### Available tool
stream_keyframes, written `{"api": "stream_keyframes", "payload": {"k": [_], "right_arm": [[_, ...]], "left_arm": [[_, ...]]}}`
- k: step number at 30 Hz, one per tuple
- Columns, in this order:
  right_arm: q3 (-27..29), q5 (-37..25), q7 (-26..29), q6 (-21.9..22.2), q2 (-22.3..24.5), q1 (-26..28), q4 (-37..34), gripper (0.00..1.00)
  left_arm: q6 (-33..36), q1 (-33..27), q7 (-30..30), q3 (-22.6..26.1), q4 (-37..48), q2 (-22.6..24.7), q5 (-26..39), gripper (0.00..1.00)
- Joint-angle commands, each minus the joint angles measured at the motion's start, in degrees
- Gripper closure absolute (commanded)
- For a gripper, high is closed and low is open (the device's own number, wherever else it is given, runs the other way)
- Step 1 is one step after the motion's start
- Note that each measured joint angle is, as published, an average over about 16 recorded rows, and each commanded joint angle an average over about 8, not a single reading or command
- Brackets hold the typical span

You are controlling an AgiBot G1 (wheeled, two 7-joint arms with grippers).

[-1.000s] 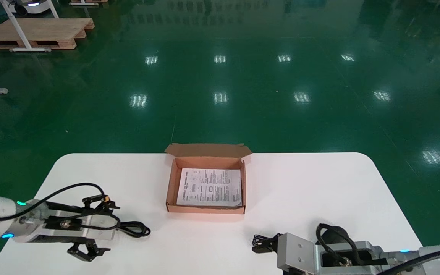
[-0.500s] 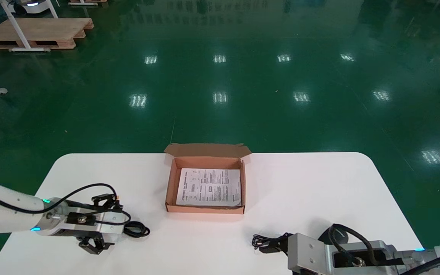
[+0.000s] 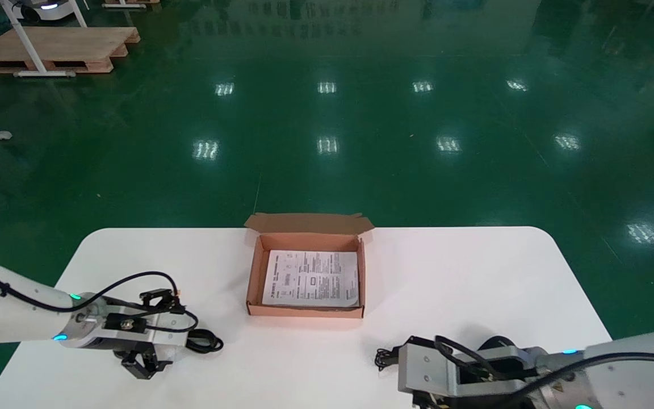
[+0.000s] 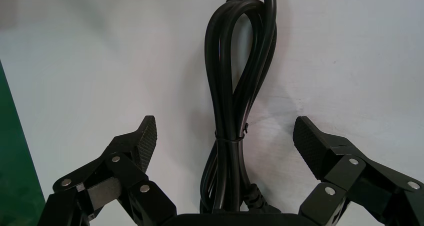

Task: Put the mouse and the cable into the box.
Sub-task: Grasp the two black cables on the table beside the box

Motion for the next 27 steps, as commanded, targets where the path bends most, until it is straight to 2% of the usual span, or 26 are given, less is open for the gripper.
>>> {"api": "stream_keyframes", "payload": {"k": [1, 6, 11, 19, 27], "right_arm": [[-1.4, -4.0, 0.3, 1.6, -2.1, 0.9, -1.7, 0.0], [-4.0, -10.6, -0.5, 5.3, -7.7, 3.3, -11.1, 0.0], [-5.5, -14.1, -3.9, 8.4, -11.8, 5.3, -20.0, 0.0], [-6.1, -15.8, -10.2, 12.2, -15.6, 8.5, -30.8, 0.0], [-6.1, -15.4, -15.0, 12.9, -17.7, 10.7, -37.7, 0.0]], "left_arm": [[0.1, -0.3, 0.4, 0.0, 1.0, 0.3, -0.1, 0.0], [0.0, -0.7, 1.5, -0.2, 2.4, 0.8, -0.4, 0.0], [-0.1, -1.0, 2.4, -0.3, 3.6, 1.1, -0.7, 0.0], [-0.2, -1.4, 3.5, -0.5, 5.2, 1.6, -1.0, 0.0], [-0.3, -1.7, 4.5, -0.6, 6.4, 2.0, -1.3, 0.0]]}}
